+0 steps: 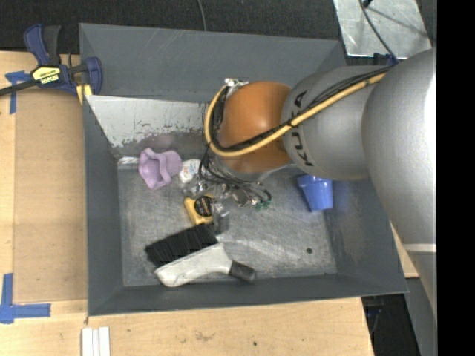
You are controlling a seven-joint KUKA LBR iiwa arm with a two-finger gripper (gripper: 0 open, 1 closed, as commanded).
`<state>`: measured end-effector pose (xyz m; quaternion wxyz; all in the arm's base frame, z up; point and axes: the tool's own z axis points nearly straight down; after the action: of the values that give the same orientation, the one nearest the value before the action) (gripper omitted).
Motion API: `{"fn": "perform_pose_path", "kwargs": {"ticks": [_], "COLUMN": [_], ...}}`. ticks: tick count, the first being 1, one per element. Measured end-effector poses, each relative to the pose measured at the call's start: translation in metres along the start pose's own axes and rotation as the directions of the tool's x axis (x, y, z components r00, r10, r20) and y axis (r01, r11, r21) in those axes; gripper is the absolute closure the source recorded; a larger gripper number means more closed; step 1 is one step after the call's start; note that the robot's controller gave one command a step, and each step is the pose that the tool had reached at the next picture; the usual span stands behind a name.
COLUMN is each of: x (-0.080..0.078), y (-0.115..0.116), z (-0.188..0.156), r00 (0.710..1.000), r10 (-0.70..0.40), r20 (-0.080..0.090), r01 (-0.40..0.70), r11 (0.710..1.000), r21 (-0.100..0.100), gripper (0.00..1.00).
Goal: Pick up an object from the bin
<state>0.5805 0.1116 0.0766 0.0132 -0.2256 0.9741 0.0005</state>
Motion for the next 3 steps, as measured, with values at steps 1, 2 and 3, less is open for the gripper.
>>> {"fn": "perform_pose_path", "kwargs": {"ticks": [1, 2, 3], "x": [0.004, -0.008, 0.006], "y": [-0.002, -0.003, -0.003], "z": [-0.028, -0.064, -0.090], "r00": [1.000, 1.000, 0.999], "r10": [0.005, 0.014, 0.024], "r20": [-0.020, -0.018, -0.033], "r01": [-0.005, -0.014, -0.024], "r11": [1.000, 1.000, 1.000], "r21": [-0.004, -0.002, -0.007], "gripper": [1.00, 1.00, 1.00]}}
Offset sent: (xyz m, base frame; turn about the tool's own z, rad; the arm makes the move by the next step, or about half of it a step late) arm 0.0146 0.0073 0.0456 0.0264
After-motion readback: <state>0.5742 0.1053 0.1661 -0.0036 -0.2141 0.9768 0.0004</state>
